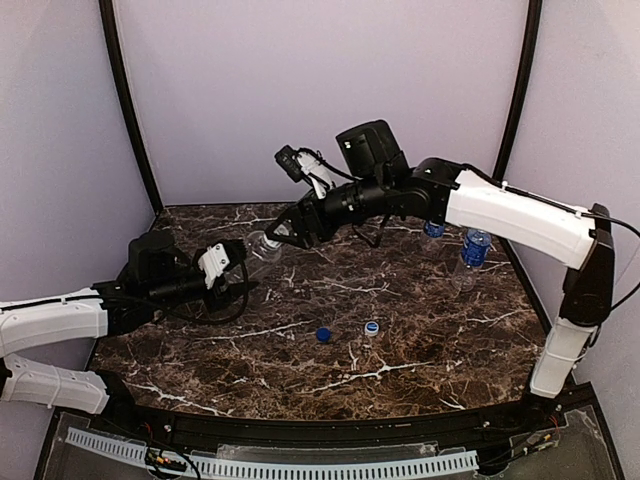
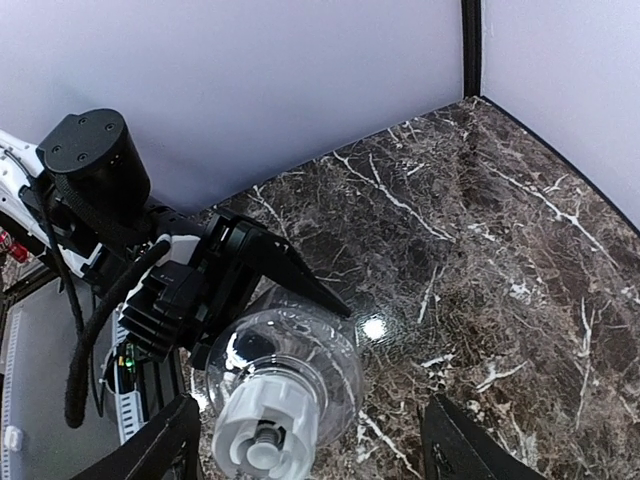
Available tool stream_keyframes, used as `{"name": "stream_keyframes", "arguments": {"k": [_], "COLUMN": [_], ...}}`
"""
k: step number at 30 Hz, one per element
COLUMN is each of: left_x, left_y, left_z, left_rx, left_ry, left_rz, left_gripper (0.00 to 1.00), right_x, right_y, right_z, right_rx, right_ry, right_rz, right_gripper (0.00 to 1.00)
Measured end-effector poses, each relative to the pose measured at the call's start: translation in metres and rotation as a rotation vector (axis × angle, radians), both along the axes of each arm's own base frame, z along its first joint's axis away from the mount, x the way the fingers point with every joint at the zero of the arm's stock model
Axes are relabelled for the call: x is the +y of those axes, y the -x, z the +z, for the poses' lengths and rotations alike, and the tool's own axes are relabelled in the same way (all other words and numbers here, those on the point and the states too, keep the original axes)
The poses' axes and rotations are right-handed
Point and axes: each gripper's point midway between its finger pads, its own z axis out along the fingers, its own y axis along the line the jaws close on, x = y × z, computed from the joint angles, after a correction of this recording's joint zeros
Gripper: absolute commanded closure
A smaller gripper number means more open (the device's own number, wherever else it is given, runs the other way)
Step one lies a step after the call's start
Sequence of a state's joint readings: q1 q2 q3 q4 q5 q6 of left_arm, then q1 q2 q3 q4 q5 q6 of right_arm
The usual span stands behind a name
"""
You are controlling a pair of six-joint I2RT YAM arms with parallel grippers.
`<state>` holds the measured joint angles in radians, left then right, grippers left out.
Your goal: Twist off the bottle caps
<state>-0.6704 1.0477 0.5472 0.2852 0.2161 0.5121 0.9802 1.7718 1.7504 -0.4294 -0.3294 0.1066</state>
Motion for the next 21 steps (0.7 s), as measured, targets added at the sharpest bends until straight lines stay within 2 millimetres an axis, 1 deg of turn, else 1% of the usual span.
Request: {"name": "stream_keyframes", "arguments": {"k": [2,5,9,10,11,12,16,18,19,21], "left_x": [0.001,0.001,0.003,0.004,0.004,0.005,0.004,0.002,0.001,-0.004], "left_y": [0.0,0.0,0.0,0.0,-0.001,-0.001,0.0,0.004,0.007,0.019], "left_z": [-0.001,-0.003,-0.006,-0.008,-0.008,-0.009,-0.009,-0.011,-0.013,-0.019], "left_rx": [-0.001,0.001,0.005,0.009,0.01,0.01,0.012,0.026,0.037,0.085], "left_ry": [-0.001,-0.005,-0.013,-0.017,-0.018,-0.019,-0.019,-0.019,-0.019,-0.019], "left_rz": [0.004,0.004,0.01,0.014,0.016,0.017,0.014,-0.01,-0.026,-0.091], "left_gripper": [0.55,0.55,0.55,0.55,0.55,0.55,0.55,0.55,0.55,0.54], "right_x": [0.001,0.002,0.008,0.008,0.009,0.009,0.009,0.009,0.008,0.005], "right_y": [0.003,0.007,0.008,0.008,0.009,0.008,0.01,0.015,0.02,0.033], "right_z": [-0.001,-0.007,-0.014,-0.014,-0.015,-0.015,-0.015,-0.016,-0.018,-0.024], "right_rx": [0.039,0.084,0.126,0.13,0.133,0.138,0.125,0.103,0.078,0.012], "right_ry": [-0.003,0.003,0.011,0.012,0.013,0.014,0.018,0.028,0.042,0.075], "right_rz": [0.005,0.012,0.026,0.027,0.027,0.025,0.042,0.08,0.121,0.223], "right_gripper": [0.35,0.58,0.77,0.84,0.95,1.0,1.0,1.0,1.0,1.0]}}
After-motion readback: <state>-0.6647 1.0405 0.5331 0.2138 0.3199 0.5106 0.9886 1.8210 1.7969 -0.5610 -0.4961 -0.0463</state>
